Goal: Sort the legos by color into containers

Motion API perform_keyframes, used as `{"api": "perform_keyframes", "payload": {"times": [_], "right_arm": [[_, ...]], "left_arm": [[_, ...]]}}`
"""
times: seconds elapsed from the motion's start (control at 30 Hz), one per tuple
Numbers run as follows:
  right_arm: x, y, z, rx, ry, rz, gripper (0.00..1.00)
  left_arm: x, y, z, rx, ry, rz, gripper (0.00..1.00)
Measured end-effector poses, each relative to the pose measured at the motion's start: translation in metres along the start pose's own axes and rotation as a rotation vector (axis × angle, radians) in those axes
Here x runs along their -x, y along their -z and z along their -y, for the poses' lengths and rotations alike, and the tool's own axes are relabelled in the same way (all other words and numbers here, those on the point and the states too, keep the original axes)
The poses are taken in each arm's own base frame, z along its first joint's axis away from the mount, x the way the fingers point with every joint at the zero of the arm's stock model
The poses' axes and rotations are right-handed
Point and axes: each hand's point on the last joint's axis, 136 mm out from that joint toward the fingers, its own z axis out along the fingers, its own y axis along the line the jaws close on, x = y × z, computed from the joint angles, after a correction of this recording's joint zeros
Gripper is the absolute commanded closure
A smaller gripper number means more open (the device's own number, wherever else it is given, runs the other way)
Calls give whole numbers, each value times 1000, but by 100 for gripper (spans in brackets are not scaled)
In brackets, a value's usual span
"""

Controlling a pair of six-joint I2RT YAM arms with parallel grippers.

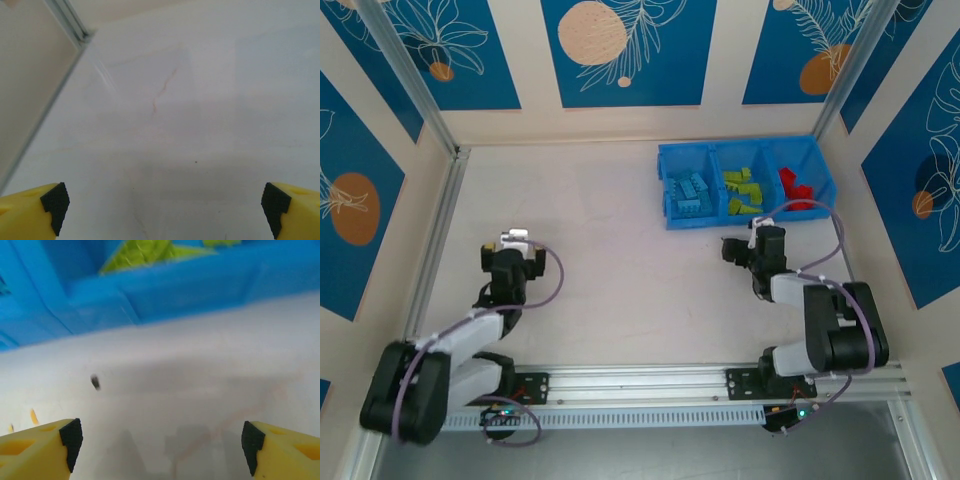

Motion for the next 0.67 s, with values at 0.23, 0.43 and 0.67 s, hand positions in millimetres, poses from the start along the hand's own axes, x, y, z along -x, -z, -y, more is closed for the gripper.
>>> {"api": "perform_keyframes", "payload": {"times": [0.23,0.43,0.67], "right_arm": [[31,-7,-4,66,12,151,0],[41,-5,-12,86,30,195,1],[44,-4,-12,87,32,209,0]], "left_arm": [[-9,-53,25,-117,22,-37,0],[1,-57,25,-155,54,-3,0],[4,-57,28,-175,56,8,0]]}}
